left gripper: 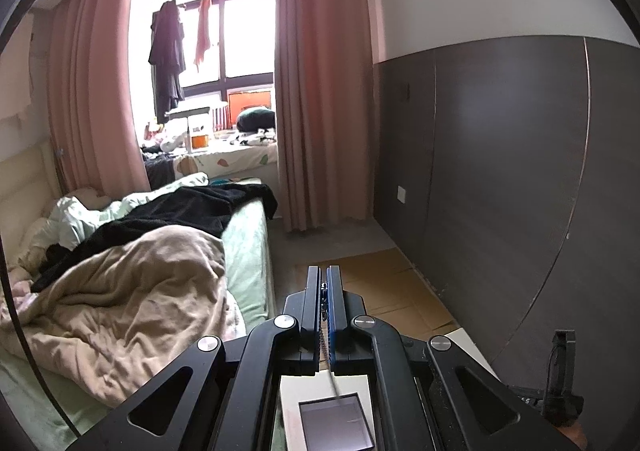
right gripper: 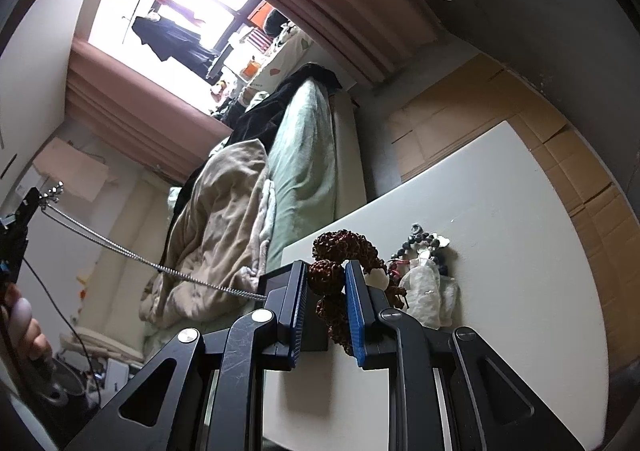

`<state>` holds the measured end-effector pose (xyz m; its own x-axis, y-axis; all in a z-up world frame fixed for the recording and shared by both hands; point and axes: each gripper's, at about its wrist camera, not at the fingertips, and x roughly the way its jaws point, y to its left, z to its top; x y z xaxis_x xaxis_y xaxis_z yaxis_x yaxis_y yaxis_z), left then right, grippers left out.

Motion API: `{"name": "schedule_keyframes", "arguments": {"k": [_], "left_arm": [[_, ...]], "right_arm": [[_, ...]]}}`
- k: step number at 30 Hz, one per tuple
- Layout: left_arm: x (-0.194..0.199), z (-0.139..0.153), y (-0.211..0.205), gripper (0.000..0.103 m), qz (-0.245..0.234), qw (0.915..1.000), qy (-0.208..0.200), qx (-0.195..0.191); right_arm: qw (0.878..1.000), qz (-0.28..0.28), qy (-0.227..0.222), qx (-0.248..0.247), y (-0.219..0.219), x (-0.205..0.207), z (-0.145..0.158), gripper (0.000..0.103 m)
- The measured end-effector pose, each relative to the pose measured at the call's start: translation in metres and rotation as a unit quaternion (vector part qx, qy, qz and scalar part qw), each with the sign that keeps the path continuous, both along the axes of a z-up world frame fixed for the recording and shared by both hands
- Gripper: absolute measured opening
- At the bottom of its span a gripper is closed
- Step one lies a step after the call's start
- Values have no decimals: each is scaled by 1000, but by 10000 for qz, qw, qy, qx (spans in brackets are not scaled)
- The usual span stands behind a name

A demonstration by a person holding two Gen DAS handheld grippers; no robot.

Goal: Organize jewelry
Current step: 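Carry the chain into the black box and open the left gripper while the right holds the bracelet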

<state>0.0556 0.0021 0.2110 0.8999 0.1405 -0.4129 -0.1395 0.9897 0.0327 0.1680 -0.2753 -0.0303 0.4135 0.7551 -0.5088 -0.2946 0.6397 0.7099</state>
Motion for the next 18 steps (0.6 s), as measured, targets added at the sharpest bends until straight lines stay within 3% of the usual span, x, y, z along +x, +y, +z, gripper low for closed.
{"name": "schedule_keyframes", "arguments": {"k": [6,18], "left_arm": [[8,-20,9,2,2,9998,173,-51],[10,-70,27,2,-33,9975,424,-561]], "right_arm": [[9999,24,24,-102,7,1,-2,21],[9995,191,-44,-230,27,-4,-4,21]]}}
